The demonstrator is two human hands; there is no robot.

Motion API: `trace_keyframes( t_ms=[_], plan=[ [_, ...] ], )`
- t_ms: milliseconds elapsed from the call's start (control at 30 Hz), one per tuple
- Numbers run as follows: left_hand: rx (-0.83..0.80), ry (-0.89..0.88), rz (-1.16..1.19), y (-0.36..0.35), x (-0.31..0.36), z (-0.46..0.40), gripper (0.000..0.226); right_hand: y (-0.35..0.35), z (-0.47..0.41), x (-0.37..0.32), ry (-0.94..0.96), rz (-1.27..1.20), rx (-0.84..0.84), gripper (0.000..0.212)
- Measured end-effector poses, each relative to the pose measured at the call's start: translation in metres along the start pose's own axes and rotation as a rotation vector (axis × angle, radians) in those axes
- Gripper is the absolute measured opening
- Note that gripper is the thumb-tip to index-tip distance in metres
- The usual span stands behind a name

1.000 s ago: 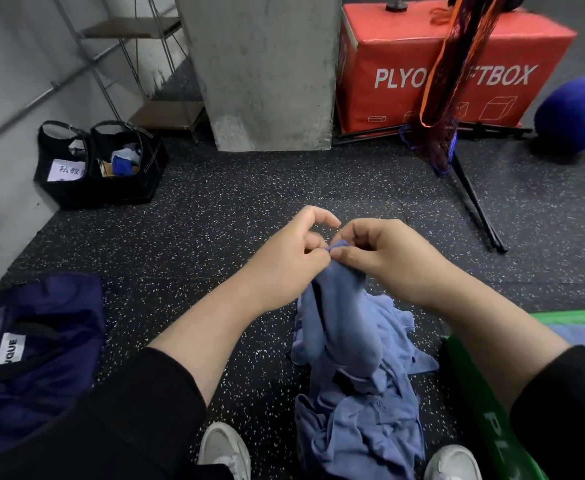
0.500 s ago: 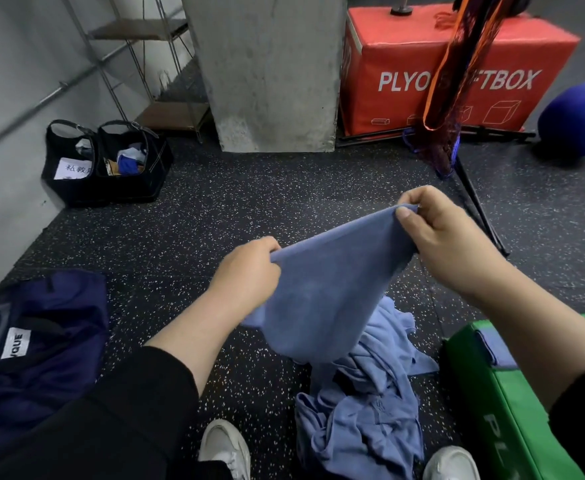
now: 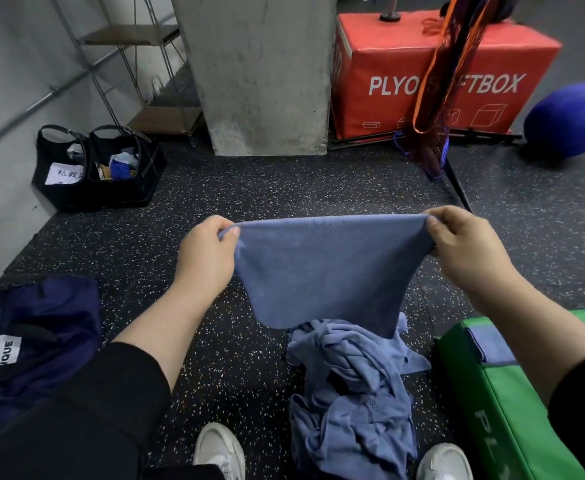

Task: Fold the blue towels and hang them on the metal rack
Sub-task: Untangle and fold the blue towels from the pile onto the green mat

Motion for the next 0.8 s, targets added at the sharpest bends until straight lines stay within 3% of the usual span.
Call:
trace_keyframes(
  t_ms=[200, 500, 700, 800],
  plan=[
    [0.068, 0.081, 0.235, 0.003, -0.001, -0.001, 0.029, 0.008, 0.001, -0.002, -0.050, -0.065, 0.057, 0.022],
    [-0.015, 0.361, 0.632, -0.037, -0.002, 0.016, 0.027, -0.032, 0.006, 0.011, -0.248, -0.299, -0.213, 0.022],
    [-0.126, 0.353, 0.676, -0.067, 0.029, 0.033, 0.026, -0.074, 0.032, 0.000, -0.312, -0.415, -0.351, 0.020],
    [-0.154, 0.263, 0.597, -0.074, 0.045, 0.038, 0.021, -0.086, 0.042, -0.008, -0.298, -0.453, -0.377, 0.024]
  ],
)
Point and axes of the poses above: each hand's wrist, its own z-axis away from the middle knuckle, its own y-axis out of the back of the hand, x = y × z, the point moved 10 cm from there along -z, towards the middle knuckle, and after that the axes turned 8 degrees about -y, right-handed, at the moved point
